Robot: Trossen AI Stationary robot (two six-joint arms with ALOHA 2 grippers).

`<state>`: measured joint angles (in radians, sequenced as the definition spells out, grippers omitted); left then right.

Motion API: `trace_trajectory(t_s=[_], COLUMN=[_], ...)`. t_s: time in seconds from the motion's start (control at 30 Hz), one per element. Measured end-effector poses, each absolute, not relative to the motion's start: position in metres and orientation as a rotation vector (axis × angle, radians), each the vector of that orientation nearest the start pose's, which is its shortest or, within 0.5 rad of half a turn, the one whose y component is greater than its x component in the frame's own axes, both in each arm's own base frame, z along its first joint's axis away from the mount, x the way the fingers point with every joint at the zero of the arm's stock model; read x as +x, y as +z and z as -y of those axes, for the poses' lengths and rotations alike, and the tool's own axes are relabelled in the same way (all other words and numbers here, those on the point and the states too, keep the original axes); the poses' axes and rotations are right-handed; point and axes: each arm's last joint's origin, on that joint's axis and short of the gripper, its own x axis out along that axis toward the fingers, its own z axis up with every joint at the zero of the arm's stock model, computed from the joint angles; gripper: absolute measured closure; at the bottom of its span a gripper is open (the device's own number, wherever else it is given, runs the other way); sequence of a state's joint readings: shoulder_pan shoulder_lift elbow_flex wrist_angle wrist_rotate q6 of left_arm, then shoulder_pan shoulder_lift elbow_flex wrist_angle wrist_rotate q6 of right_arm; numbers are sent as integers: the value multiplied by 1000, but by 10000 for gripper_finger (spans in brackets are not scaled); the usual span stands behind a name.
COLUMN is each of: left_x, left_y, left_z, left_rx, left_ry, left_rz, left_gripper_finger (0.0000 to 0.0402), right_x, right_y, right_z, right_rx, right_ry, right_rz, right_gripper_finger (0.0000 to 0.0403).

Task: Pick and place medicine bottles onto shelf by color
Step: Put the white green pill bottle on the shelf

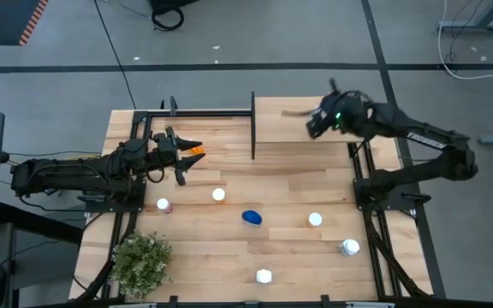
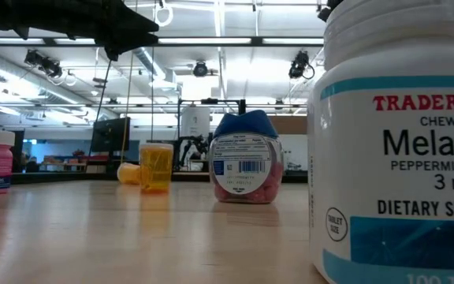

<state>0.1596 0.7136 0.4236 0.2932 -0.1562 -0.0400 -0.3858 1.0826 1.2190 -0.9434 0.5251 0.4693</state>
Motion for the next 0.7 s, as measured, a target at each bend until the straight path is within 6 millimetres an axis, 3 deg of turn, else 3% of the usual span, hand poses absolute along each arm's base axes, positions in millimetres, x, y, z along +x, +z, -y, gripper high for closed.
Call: trace_trajectory(t_s=[0.33, 0.47, 0.7], left_x=[166, 166, 166], left_y=[264, 264, 264], left_z=[-31, -31, -31], left_rx=[-39, -39, -40], left_ry=[316, 316, 316], left_rz=[9, 10, 8], left_gripper_finger=[208, 212, 210], right_x=[123, 113, 114], right_y=[368, 365, 363], right_z=[138, 153, 156], right_rx=[470, 488, 520], right_ry=[-1263, -1306, -1296], right_rz=[-576, -607, -606], right_gripper_finger=[187, 187, 187])
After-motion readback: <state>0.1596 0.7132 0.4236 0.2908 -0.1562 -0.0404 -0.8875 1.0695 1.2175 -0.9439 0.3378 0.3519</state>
